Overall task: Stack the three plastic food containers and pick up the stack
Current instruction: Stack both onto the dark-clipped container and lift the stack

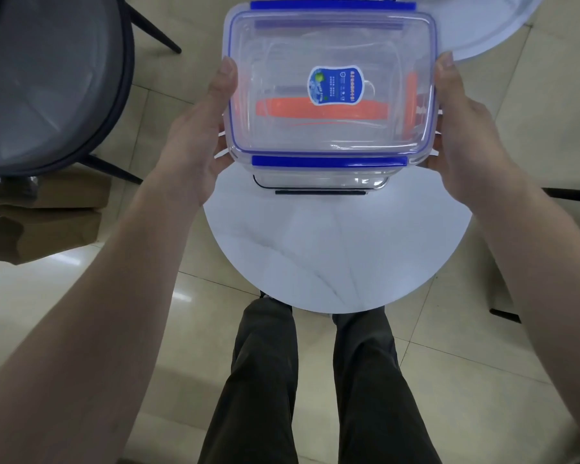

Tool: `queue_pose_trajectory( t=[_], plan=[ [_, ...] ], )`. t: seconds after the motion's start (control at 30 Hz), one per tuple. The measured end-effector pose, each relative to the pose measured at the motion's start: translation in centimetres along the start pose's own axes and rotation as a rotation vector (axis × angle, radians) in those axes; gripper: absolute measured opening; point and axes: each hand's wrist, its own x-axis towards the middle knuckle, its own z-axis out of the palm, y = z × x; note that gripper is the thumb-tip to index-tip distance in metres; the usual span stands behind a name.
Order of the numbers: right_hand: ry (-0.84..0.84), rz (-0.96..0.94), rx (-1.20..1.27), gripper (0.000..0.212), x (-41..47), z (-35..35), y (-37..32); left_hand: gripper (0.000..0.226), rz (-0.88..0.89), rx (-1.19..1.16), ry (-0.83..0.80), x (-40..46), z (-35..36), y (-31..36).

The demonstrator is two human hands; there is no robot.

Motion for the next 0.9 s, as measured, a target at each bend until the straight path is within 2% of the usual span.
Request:
queue_pose_trajectory(
  t=[0.3, 0.43, 0.53, 0.73, 0.9],
  plan=[
    [-0.009, -0.030, 0.009, 0.056, -0.5, -0.3, 0.5, 0.056, -0.026, -0.021, 0.005, -0.4, 0.5, -0.5],
    [-0.008, -0.050, -0.007, 0.062, -0.5, -0.5, 0.3, 0.054, -0.037, -0.022, 0.038, -0.5, 0.6, -0.8],
    [-0.006, -0.072, -0.011, 0.062, -0.8, -1.0, 0.3, 0.058, -0.043, -0.022, -0.008, -0.7, 0.8, -1.3],
    [-0.022, -0.048, -0.007, 0.064, -0.9, -0.9, 1.0, 0.051, -0.029, -0.029, 0.012, -0.8, 0.6, -1.8],
    [-0.032, -0.102, 0.011, 0.049, -1.1, -0.4, 1.3, 0.054, -0.026, -0.065, 0.009, -0.9, 0.7, -1.9]
  ],
)
